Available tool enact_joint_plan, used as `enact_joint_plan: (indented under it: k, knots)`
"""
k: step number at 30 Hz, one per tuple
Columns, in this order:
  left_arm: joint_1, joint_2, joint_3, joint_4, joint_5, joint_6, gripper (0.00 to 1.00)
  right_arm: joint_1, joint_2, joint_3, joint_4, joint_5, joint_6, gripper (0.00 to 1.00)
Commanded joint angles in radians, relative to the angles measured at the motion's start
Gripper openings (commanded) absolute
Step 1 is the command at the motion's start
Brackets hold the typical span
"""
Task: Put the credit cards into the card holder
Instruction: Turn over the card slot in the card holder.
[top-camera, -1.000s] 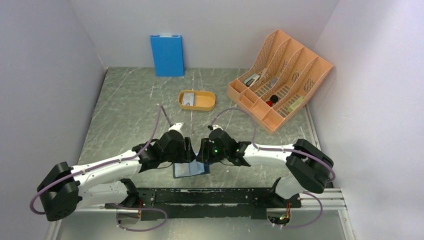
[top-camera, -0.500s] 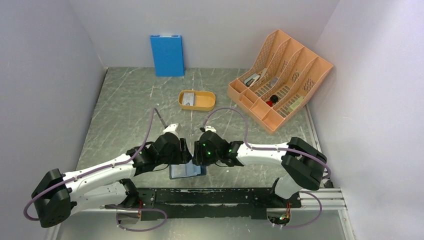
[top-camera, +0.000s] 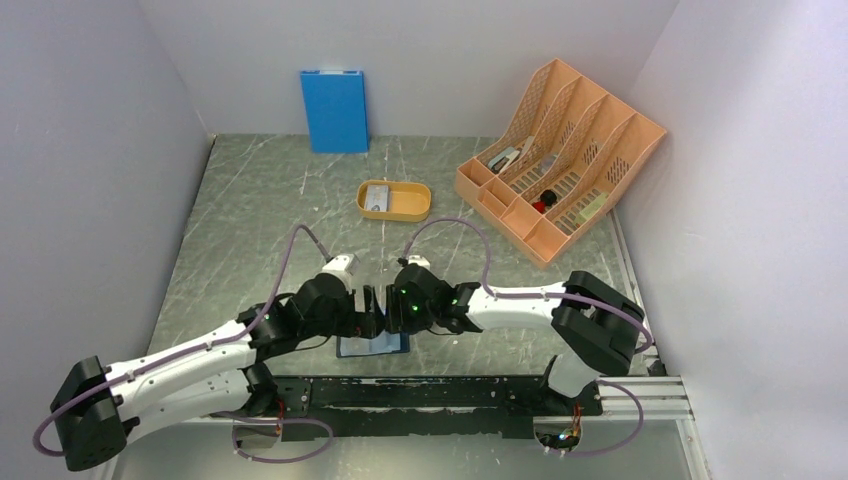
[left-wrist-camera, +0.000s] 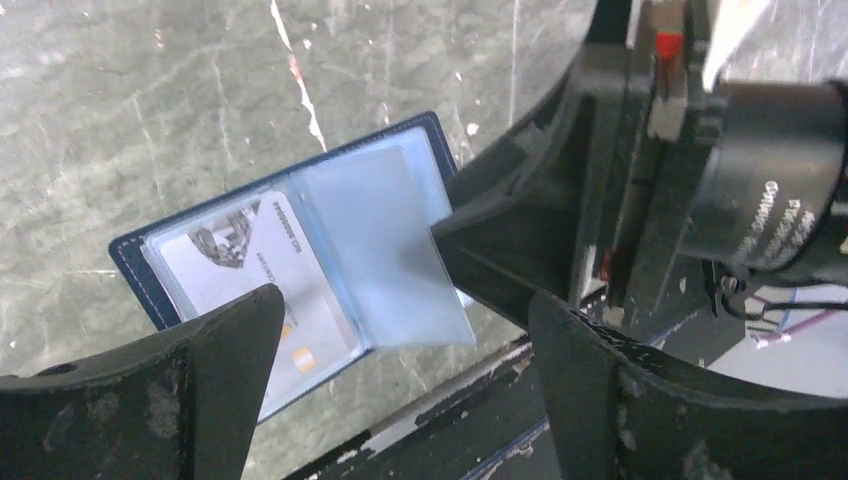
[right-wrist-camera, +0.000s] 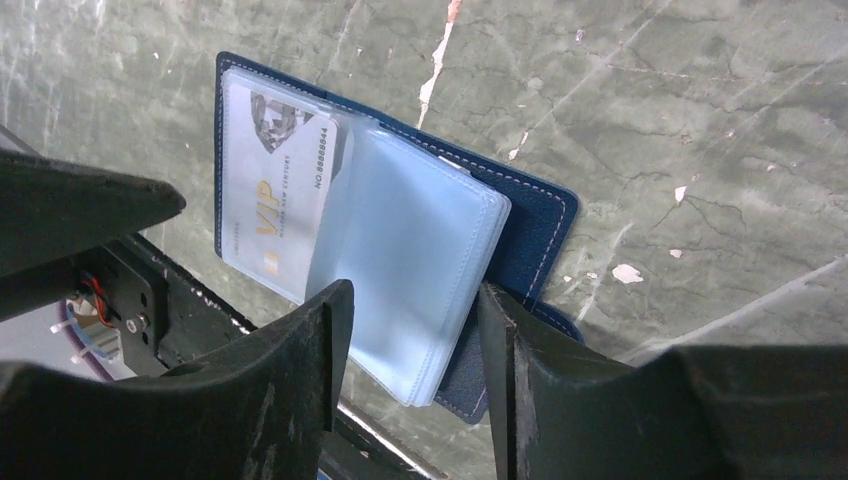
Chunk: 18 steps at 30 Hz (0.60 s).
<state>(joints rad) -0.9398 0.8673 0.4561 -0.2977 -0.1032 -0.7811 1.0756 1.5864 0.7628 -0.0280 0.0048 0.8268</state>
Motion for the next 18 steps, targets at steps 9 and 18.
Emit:
enact_joint_plan:
  k: [9, 18]
  knots:
    - [-0.182, 0.079, 0.075, -0.089, -0.136, 0.062, 0.97, 0.003, 0.027, 0.031, 0.023, -0.030, 0.045, 0.55]
    - [-0.213, 0.033, 0.036, -0.098, -0.200, 0.026, 0.95, -0.010, 0.024, 0.006, 0.060, -0.050, 0.072, 0.56]
